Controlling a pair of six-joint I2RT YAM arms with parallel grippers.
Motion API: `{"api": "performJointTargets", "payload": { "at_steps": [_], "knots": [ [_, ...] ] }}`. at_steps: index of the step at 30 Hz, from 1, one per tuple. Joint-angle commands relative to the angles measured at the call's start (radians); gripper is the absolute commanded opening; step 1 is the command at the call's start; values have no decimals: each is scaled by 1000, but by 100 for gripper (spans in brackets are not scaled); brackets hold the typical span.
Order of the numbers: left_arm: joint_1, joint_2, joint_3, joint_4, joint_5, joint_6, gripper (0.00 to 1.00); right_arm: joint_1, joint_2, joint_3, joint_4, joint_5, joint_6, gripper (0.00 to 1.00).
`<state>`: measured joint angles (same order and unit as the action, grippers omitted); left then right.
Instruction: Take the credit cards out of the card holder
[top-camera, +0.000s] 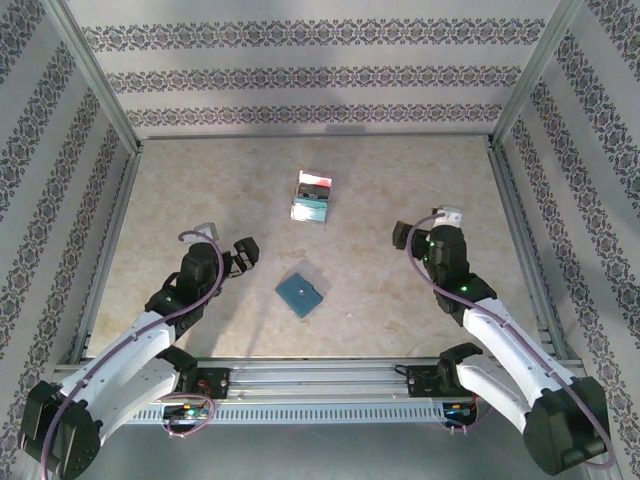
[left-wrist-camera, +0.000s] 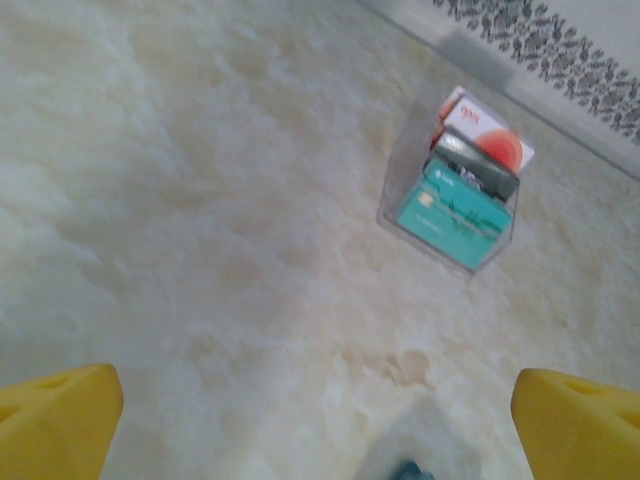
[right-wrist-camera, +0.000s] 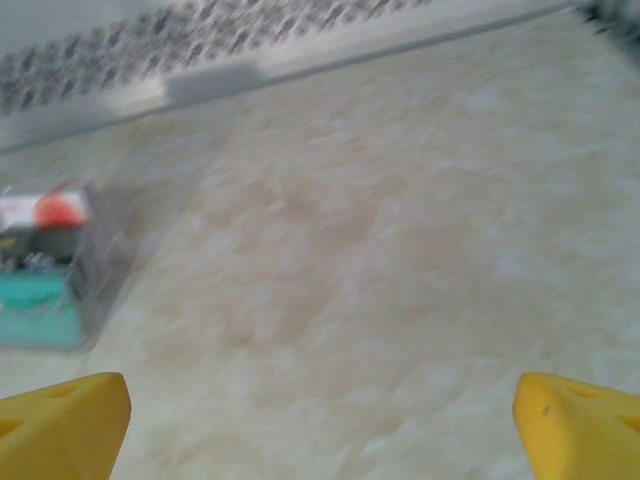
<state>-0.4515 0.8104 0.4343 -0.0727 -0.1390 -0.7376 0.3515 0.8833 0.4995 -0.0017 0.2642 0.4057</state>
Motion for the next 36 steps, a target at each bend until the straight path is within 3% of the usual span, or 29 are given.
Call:
{"api": "performJointTargets", "payload": {
  "at_steps": [1, 9, 20, 29, 36],
  "knots": [
    [-53, -32, -18, -131, 6, -106, 97, 94, 19, 72, -151, 33, 78, 98],
    [-157, 64, -77, -15, 121, -197, 83, 284, 216, 145, -169, -75, 194, 92],
    [-213, 257, -67, 161, 257, -210, 58, 340, 405, 227, -101, -245, 241, 80],
    [-214, 298, -38, 51, 319, -255, 54, 344, 439, 238, -85, -298, 262, 76],
    [-214, 392, 6, 83, 406, -224, 51, 362, 458, 232, -60, -325, 287, 73]
  ]
}}
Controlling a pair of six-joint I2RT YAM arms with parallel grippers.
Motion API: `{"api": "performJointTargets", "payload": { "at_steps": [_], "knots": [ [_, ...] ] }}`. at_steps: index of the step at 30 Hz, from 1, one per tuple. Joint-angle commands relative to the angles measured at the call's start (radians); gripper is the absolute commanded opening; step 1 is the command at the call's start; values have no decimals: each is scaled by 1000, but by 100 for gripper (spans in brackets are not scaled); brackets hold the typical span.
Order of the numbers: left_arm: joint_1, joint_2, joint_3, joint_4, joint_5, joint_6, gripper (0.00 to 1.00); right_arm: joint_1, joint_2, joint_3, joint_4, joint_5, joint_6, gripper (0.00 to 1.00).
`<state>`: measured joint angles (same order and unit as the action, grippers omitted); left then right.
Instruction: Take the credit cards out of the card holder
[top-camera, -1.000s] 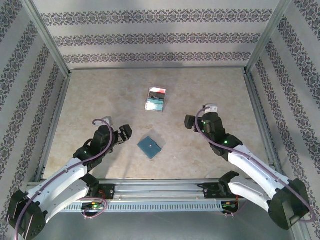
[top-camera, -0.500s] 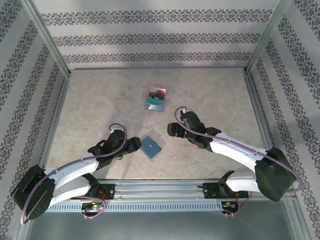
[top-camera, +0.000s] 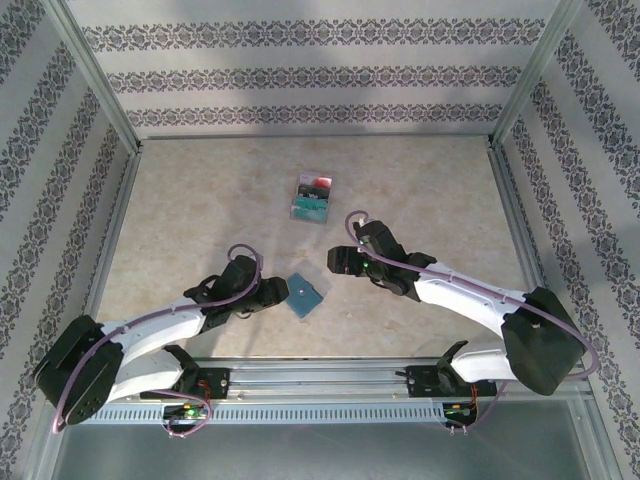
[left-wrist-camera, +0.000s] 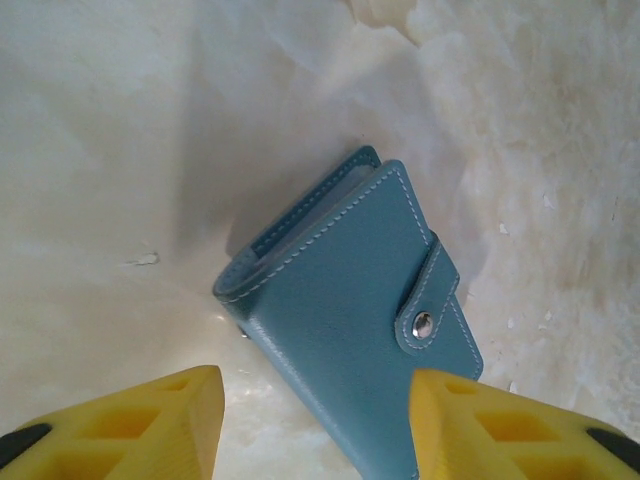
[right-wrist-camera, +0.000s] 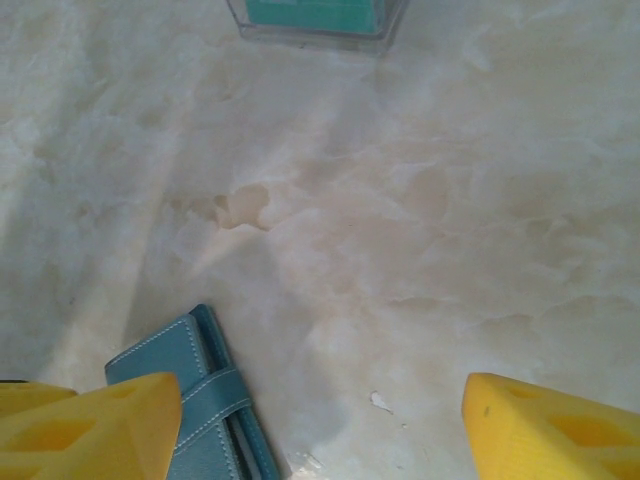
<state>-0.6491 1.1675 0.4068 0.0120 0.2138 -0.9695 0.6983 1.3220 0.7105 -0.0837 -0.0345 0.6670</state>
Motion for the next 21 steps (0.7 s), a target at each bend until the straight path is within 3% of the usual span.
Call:
{"api": "performJointTargets", "payload": {
  "at_steps": [1, 7, 21],
  "knots": [
    [-17, 52, 38, 13, 64, 8, 50, 21, 27, 23, 24, -29, 33, 72],
    [-17, 96, 43, 61, 95, 5, 50, 50, 99, 30, 65, -113, 88, 56],
    [-16, 143, 64, 117, 120, 26, 47, 104, 313, 56, 156, -261, 187, 29]
  ]
}}
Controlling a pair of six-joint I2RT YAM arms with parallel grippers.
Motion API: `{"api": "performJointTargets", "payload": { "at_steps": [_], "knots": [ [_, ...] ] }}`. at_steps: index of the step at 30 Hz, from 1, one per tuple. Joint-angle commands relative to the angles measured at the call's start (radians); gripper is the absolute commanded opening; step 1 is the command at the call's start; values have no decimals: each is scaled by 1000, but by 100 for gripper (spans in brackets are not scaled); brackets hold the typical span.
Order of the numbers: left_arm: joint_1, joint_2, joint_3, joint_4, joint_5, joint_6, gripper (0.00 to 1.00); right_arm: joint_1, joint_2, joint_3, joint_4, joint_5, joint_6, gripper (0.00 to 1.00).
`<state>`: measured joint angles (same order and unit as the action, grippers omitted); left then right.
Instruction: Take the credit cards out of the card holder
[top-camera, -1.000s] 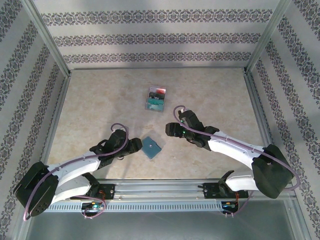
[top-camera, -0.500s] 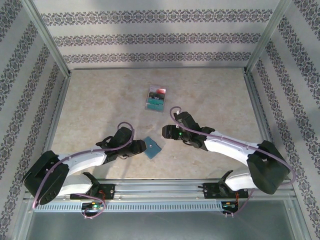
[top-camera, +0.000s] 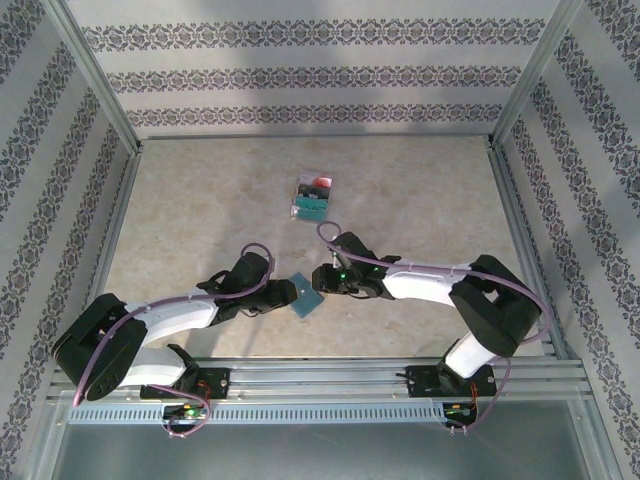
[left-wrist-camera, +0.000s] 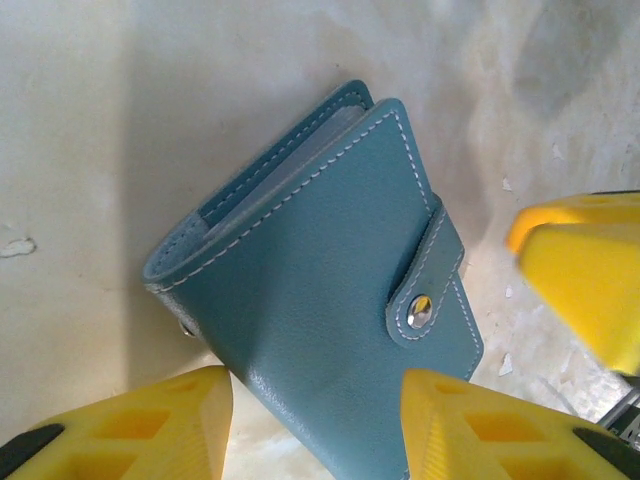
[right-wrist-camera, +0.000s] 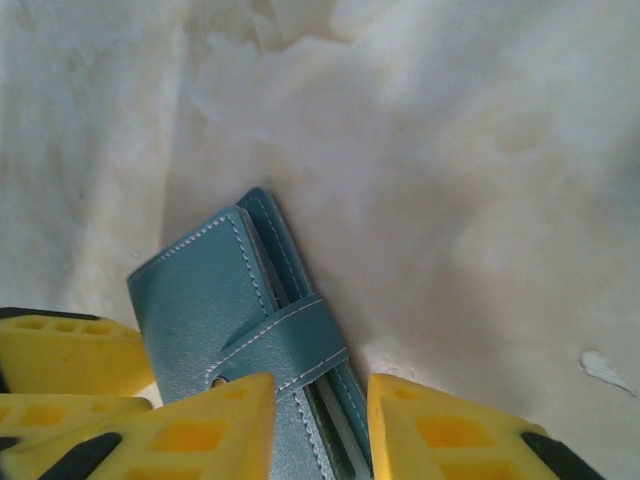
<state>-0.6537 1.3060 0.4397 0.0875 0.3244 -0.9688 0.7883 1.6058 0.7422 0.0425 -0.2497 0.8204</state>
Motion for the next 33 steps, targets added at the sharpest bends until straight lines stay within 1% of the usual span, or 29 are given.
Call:
{"api": "performJointTargets", "payload": {
  "at_steps": [1, 4, 13, 14, 15, 16, 18, 19, 22, 24, 28, 29, 33],
  "knots": [
    [-12, 5, 33, 47, 6, 29, 47, 18, 37, 24, 31, -49, 39, 27],
    [-11, 6, 33, 74, -11, 39, 47, 27, 47, 9, 50, -49, 55, 25],
    [-11, 40, 10, 199, -30, 37, 48, 31, 78, -20, 116, -40, 98, 23],
    [-11, 43, 7, 209, -33, 36, 49, 30, 80, -21, 120, -41, 101, 22],
    [-11, 47, 3, 216, -40, 36, 52, 30, 81, -22, 125, -43, 105, 22],
    [-11, 48, 1, 212, -50, 33, 59, 27, 82, -24, 129, -45, 107, 22],
    [-11, 50, 1, 182, -74, 20, 64, 23, 78, -30, 135, -45, 112, 22],
    [-11, 46, -1, 160, -91, 11, 65, 20, 76, -33, 138, -45, 115, 22],
    [-11, 23, 0, 73, -143, -15, 64, 17, 69, -44, 146, -45, 122, 22],
    [-11, 5, -4, 49, -163, -23, 64, 17, 69, -47, 152, -46, 127, 22],
    [-11, 1, 11, -11, -171, -22, 65, 17, 80, -50, 173, -55, 140, 20],
    [-11, 5, 13, -10, -168, -21, 65, 17, 83, -50, 178, -58, 143, 20],
    [-11, 50, 6, 83, -113, -12, 64, 18, 101, -55, 223, -84, 167, 20]
  ]
}}
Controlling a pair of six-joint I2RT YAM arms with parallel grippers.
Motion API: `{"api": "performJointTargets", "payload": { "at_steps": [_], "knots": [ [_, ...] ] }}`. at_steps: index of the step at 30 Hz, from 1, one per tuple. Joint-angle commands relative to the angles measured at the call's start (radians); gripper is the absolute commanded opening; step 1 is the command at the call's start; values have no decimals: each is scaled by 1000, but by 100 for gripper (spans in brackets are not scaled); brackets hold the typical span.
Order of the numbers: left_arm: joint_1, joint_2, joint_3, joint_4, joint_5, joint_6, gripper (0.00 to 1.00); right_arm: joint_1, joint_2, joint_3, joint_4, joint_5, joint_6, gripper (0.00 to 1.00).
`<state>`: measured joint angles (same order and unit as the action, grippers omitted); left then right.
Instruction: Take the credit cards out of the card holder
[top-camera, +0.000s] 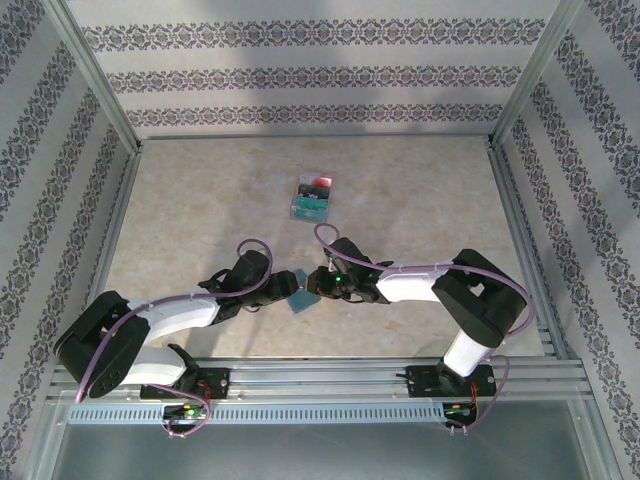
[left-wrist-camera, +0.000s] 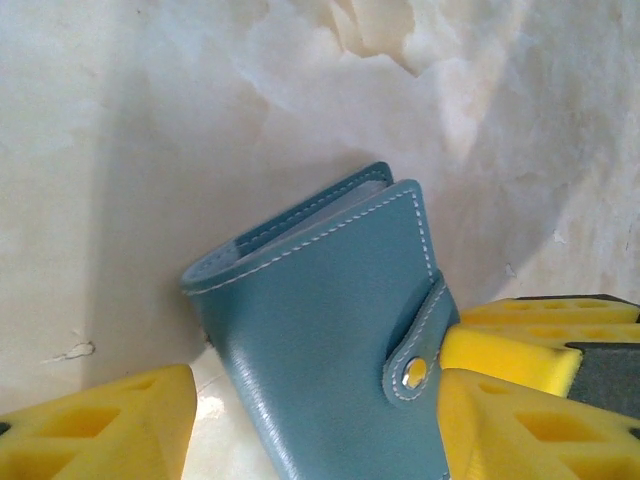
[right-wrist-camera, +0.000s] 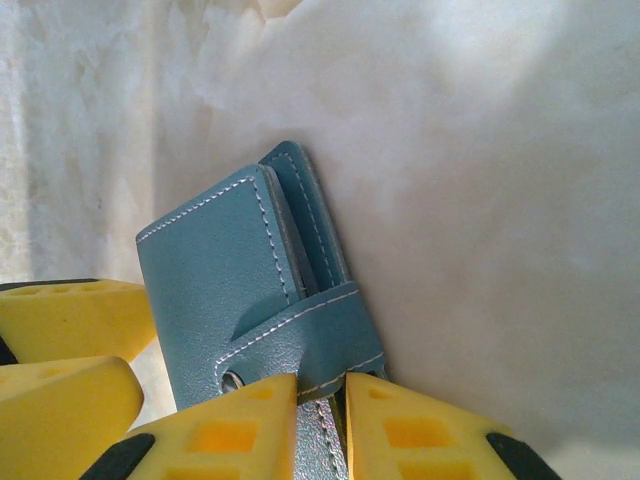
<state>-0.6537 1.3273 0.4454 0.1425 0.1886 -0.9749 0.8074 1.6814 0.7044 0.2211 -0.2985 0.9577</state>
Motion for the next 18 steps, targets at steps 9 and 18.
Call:
{"api": "performJointTargets", "payload": {
  "at_steps": [9, 18],
  "knots": [
    [-11, -3, -10, 173, 41, 48, 51, -4, 45, -35, 122, -55, 66, 19],
    [-11, -9, -62, 351, -6, 32, 40, -34, 14, -61, 150, -60, 69, 19]
  ]
}}
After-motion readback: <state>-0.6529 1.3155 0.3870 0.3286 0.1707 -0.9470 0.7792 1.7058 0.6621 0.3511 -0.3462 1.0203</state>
